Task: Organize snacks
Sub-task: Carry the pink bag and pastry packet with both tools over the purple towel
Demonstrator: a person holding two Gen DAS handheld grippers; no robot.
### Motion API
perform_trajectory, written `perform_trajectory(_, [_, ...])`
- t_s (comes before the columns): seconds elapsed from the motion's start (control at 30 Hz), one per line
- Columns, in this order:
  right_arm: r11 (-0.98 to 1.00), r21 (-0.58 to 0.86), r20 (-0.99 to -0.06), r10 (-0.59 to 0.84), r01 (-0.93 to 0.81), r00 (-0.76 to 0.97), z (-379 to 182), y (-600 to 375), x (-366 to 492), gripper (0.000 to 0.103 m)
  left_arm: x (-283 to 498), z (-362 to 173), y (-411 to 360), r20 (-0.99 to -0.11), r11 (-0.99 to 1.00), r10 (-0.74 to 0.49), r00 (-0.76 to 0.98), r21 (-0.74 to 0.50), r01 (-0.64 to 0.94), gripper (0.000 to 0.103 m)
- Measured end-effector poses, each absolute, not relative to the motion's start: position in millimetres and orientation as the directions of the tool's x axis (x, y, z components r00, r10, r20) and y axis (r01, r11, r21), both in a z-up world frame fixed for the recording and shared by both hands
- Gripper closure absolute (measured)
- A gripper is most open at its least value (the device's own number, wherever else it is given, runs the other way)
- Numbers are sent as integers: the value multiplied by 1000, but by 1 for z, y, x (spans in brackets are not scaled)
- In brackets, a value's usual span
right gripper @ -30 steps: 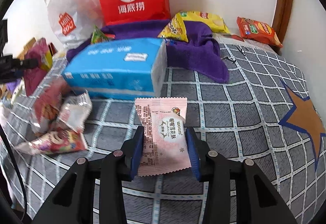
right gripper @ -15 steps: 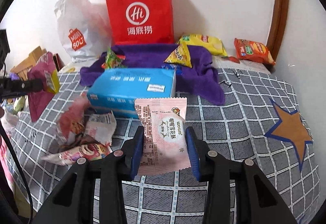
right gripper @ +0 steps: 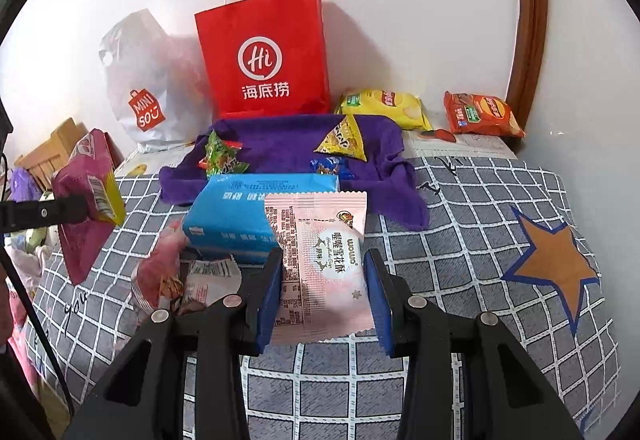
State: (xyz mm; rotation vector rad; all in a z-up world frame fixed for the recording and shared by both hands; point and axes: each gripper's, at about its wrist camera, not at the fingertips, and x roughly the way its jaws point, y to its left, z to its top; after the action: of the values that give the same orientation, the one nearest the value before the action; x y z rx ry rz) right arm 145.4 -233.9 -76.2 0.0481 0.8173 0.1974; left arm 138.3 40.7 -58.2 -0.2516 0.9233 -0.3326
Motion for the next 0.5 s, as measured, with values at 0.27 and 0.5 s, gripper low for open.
perform_trajectory(0.27, [981, 106, -708, 188, -161, 681, -60, -226, 156, 63, 145, -46, 31, -725, 915, -400, 561, -353, 198, 52])
perform_trajectory(0.5, [980, 103, -699, 192, -168, 689, -49, -222, 167, 63, 158, -37, 26, -722, 915, -401, 564, -349, 205, 52])
